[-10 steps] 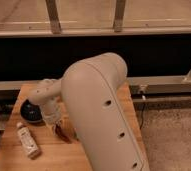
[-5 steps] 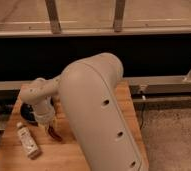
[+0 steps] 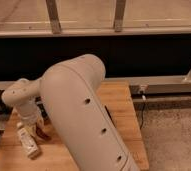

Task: Drag the pepper across the table

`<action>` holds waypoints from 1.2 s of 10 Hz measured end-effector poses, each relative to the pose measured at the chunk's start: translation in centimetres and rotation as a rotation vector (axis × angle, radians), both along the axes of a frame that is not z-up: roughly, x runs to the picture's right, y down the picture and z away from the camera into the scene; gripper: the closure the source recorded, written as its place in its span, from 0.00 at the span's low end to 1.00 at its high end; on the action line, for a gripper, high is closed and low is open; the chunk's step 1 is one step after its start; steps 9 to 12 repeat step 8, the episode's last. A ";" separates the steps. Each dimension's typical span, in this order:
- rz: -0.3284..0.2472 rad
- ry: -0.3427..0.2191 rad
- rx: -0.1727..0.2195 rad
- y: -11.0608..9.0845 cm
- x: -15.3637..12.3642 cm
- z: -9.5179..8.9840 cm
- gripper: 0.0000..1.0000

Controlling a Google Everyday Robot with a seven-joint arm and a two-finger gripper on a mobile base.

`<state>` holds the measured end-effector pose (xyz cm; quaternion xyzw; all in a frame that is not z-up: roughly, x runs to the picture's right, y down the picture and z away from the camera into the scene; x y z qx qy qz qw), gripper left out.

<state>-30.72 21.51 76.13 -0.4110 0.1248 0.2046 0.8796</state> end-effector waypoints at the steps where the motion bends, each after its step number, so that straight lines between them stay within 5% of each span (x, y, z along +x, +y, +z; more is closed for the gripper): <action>1: -0.007 -0.014 0.004 -0.3 -0.6 0.1 1.00; 5: -0.042 -0.087 -0.001 -0.2 -3.9 -0.5 1.00; 8: -0.040 -0.086 0.000 -0.3 -3.8 -0.4 0.86; 12: -0.040 -0.086 0.000 -0.3 -3.8 -0.4 0.86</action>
